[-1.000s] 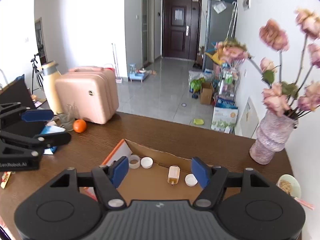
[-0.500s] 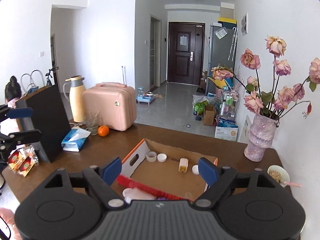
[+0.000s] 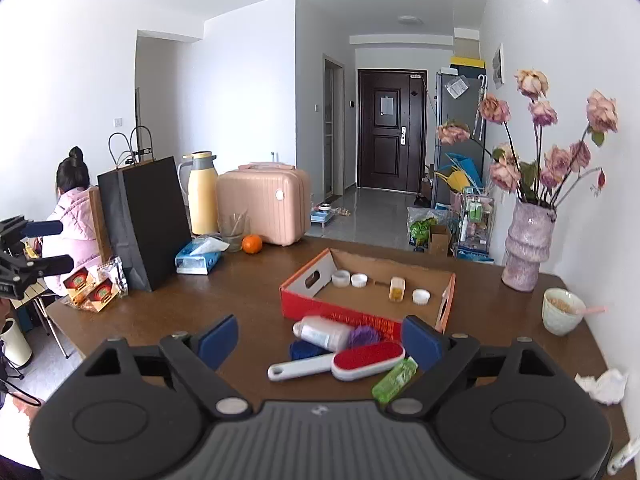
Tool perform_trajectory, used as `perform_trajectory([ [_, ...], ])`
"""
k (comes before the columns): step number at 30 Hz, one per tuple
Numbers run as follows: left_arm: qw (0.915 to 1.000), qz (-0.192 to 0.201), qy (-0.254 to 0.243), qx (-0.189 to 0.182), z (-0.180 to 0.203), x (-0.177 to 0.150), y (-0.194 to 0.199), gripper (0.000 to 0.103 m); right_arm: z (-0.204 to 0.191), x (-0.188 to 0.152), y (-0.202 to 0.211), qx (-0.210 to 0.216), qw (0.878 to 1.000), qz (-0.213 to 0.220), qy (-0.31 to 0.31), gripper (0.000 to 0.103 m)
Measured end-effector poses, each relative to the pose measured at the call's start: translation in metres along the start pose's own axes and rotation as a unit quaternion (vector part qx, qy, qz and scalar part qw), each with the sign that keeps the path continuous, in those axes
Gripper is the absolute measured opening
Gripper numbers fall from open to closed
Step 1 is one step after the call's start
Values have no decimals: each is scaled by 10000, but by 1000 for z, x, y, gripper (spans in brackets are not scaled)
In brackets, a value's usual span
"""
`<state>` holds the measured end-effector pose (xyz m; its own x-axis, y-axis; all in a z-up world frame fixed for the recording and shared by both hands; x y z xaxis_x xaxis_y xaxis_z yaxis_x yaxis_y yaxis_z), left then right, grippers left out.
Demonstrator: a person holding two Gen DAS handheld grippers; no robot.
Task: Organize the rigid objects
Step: 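Withdraw both tools from the box and approach the green spray bottle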
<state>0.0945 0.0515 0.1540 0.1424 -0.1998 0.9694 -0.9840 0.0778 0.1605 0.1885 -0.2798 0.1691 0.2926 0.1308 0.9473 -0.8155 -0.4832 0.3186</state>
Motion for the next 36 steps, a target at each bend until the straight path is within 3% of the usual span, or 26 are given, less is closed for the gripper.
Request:
perform_trajectory([
  [4,10000,-61,-21,12,5,-38,18,103,-11,-36,9,-134,9998,-49,151,94],
  [11,9999,-42,101,-38,13,-88,37,103,-16,-111,8,-432,9975,-415,-374,95],
  [15,9994,-260,210,5,17,-112,25,103,-22,-146,16,-1291,9912,-294,-93,95],
  [18,9993,-342,168,11,21,-117,16,103,-26,-164,15,-1485,9883,-344,66,95],
  [21,9989,-299,352,-25,20,-118,10,103,-22,-174,7,-1364,9895,-471,0,95],
  [27,9958,-611,678,-69,25,-135,-25,103,-7,-179,-21,-1407,9879,-590,-288,95],
  [36,9898,-1092,852,-332,44,-137,-123,103,11,-176,-83,-1345,9873,-740,-413,95],
])
Point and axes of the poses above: each gripper's, at about its wrist camera, not at the fingertips, and y roughly against the way its jaws point, z to its right, x to its top, the point moved 3 cm from there along -y, roughly the way its jaws point, and after that the axes turned 7 degrees about z, right-handed, at the moved point
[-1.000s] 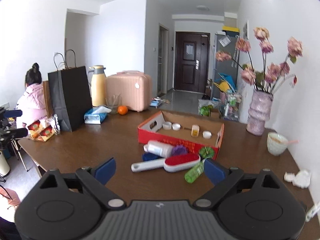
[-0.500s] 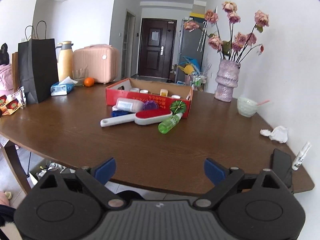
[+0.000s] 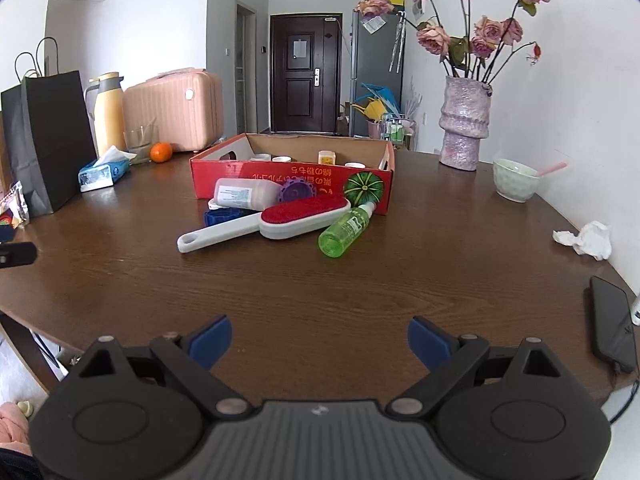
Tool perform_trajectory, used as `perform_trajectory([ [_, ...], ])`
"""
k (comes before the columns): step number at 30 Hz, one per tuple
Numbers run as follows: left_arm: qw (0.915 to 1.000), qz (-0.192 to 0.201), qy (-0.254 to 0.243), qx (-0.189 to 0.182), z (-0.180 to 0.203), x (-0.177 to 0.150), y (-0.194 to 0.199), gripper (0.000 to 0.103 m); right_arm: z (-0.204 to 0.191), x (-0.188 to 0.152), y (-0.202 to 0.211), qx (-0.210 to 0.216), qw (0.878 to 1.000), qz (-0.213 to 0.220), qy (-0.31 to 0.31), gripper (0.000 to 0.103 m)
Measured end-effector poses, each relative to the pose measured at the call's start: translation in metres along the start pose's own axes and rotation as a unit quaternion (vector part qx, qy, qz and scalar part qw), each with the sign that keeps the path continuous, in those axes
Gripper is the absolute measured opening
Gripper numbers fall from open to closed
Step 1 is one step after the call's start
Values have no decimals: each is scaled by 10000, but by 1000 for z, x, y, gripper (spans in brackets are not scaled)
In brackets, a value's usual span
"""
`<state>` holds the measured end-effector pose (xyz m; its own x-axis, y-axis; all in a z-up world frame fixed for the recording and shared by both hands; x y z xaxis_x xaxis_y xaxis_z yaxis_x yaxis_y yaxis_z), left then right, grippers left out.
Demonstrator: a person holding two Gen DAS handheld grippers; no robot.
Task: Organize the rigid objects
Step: 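Withdraw both tools from the box and approach the green spray bottle, then grasp the green spray bottle with the right tool while the left tool grasps the blue gear cap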
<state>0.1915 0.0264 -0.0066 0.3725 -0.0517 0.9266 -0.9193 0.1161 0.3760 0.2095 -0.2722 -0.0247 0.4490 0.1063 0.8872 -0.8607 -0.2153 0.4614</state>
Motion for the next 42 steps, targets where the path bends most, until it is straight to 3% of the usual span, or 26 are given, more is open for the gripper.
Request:
perform_trajectory([
  [5,9996,-247,-78,76,10,13,-64,103,7,13,-43,-25,9999,-99,-127,94],
  [16,9977,-659,58,-153,21,39,-183,101,25,41,-152,-21,9992,-303,-250,88],
  [20,9953,-942,165,-178,22,37,-220,83,30,51,-188,-12,9990,-310,-330,83],
  [22,9937,-1052,331,-214,20,35,-232,80,33,54,-202,-46,9986,-337,-396,81],
  [25,9940,-977,381,-302,25,32,-241,80,35,55,-217,10,9982,-360,-469,81],
  [26,9945,-960,311,-281,28,31,-243,75,36,54,-220,21,9983,-333,-476,81],
  [30,9949,-945,133,-338,34,27,-246,33,40,50,-228,-118,9983,-364,-444,55],
  [33,9949,-919,224,-358,31,26,-239,11,41,48,-225,-191,9985,-357,-377,32],
  [42,9970,-746,225,-29,10,12,-180,10,37,31,-190,-237,9985,-335,-360,30],
])
Point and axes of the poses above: each gripper's, at about its wrist camera, not at the fingertips, and y roughly against the way its jaws point, z to its right, x to its top, the point moved 3 cm from there along -y, roughly the way its jaws point, and after that the axes turned 7 degrees about z, right-handed, at the moved point
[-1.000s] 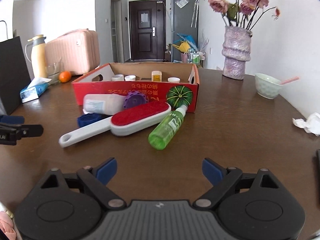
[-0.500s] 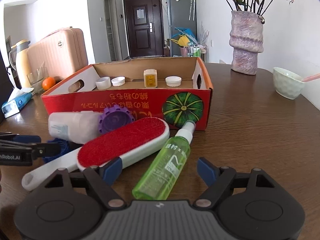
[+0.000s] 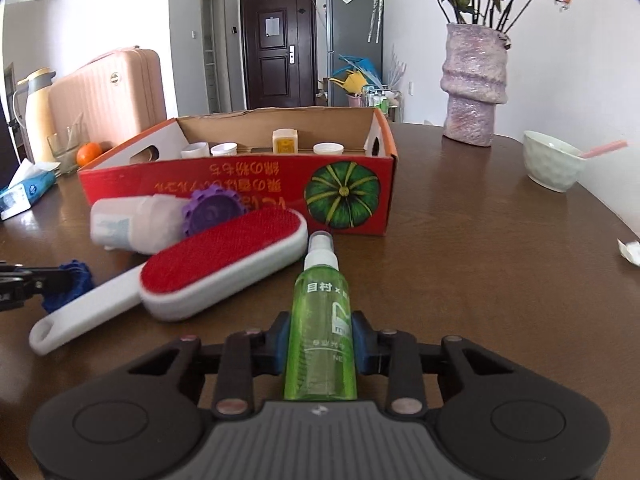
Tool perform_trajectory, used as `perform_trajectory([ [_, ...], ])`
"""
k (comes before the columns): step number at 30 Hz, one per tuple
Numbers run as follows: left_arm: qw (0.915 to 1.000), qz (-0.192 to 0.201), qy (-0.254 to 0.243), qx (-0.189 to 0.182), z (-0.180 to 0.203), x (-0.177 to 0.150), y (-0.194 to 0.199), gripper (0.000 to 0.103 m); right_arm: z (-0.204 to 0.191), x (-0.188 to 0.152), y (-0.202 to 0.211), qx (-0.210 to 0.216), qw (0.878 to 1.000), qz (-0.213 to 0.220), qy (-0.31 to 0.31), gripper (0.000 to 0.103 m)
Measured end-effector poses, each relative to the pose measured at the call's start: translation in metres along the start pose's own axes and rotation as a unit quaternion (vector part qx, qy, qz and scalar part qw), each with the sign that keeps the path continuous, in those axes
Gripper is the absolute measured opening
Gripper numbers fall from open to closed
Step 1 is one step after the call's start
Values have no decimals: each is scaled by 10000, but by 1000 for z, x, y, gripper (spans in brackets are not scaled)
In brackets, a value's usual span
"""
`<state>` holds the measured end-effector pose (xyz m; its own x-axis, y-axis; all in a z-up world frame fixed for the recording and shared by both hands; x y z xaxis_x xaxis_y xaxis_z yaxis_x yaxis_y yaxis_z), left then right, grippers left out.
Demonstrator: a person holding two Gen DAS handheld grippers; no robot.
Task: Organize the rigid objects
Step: 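Grasp the green spray bottle with the right tool while the left tool grasps the blue gear cap, then carry the spray bottle and blue cap into the red box and open both tools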
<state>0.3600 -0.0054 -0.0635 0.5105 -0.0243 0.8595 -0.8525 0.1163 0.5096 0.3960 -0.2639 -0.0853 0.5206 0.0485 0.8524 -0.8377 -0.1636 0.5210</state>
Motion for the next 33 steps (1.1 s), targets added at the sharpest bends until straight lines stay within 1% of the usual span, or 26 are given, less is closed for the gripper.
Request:
perform_trajectory([
  [3,9998,90,65,179,-12,-8,29,10,-4,-11,22,45,10000,-7,-1,30],
  [6,9993,200,116,283,-22,-15,59,9,-10,-23,45,120,9999,-13,-15,30],
  [8,9989,293,107,341,-25,-17,77,9,-15,-30,60,118,9999,63,1,30],
  [11,9983,445,149,336,-26,-20,102,9,-26,-37,83,68,9996,218,176,30],
  [14,9975,595,177,344,-25,-22,123,9,-40,-45,102,195,9989,217,366,30],
  [17,9964,756,195,330,-23,-24,143,9,-53,-49,120,288,9982,295,432,30],
  [23,9941,1038,202,225,-17,-27,179,9,-80,-48,160,472,9941,720,655,30],
  [26,9923,1187,277,232,-15,-31,196,10,-87,-45,180,558,9923,914,624,30],
  [29,9915,1236,322,227,-13,-37,208,10,-91,-41,199,596,9898,1121,644,30],
  [33,9911,1261,368,221,-13,-44,220,10,-93,-40,219,601,9877,1290,647,30],
])
Point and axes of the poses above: each gripper's, at about its wrist camera, not at the fingertips, and y roughly against the way its jaws point, z to its right, x to its top, the point moved 3 cm from there along -y, roughly the way its jaws point, and after that the axes turned 7 degrees about z, right-handed, at the moved point
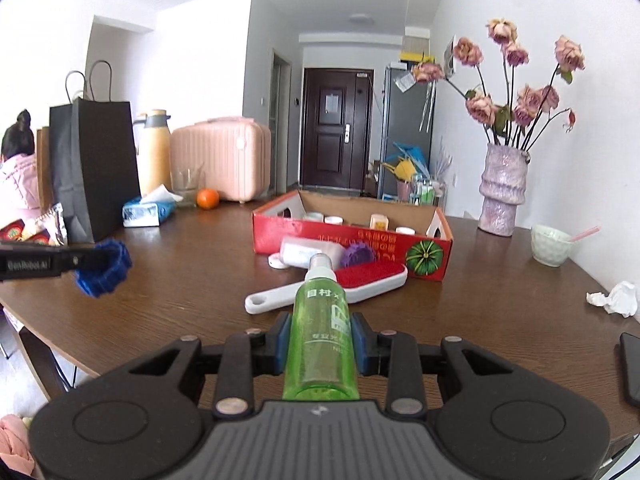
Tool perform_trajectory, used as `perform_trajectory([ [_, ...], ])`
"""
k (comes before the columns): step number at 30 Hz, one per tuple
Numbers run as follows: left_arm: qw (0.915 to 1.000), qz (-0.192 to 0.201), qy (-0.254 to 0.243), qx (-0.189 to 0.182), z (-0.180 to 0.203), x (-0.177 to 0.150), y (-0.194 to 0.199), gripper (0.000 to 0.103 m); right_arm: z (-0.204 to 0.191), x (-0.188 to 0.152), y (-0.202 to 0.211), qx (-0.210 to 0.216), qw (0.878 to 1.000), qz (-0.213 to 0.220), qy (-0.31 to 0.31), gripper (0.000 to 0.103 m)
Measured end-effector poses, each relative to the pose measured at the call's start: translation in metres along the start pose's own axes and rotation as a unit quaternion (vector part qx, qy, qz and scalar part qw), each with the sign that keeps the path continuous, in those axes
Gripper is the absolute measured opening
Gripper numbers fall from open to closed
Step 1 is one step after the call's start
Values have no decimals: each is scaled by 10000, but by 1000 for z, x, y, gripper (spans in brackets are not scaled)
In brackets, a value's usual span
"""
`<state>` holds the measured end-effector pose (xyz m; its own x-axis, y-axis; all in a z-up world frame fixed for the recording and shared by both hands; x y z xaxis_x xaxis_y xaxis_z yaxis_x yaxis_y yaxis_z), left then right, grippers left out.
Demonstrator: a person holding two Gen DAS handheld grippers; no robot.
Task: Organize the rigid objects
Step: 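Carry the spray bottle and blue cap into the red box and open both tools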
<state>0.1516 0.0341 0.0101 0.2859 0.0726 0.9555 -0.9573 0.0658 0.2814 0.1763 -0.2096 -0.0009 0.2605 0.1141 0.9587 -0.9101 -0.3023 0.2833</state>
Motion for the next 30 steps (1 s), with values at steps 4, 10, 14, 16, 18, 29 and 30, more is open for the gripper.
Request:
perform_trajectory([
  [4,10000,39,-1,-58,2,1,10,10,0,4,15,29,10000,78,-23,30],
  [10,9997,132,-73,-198,8,3,18,10,5,7,29,-44,9996,279,-64,30],
  [14,9996,134,-127,-199,10,8,9,10,13,9,27,-130,9994,320,-69,30],
  [16,9994,165,-183,-240,11,14,2,10,17,10,21,-171,9992,339,-79,30],
  [18,9990,239,-261,-277,13,23,-7,10,22,13,14,-194,9992,333,-69,30],
  [29,9966,380,-387,-615,21,87,-106,10,62,64,-67,-277,9986,436,58,30],
  [30,9966,340,-373,-655,20,94,-119,10,68,70,-79,-277,9987,426,20,30],
])
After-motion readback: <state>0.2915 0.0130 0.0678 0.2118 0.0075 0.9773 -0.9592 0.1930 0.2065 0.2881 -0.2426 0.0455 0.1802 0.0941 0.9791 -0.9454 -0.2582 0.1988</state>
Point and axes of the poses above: each gripper's, at about its wrist camera, not at the fingertips, and y roughly against the way its jaws point, z to its right, x to its top, the point moved 3 cm from there along -y, roughly the way its jaws point, and after that the axes turned 7 degrees about z, right-handed, at the moved point
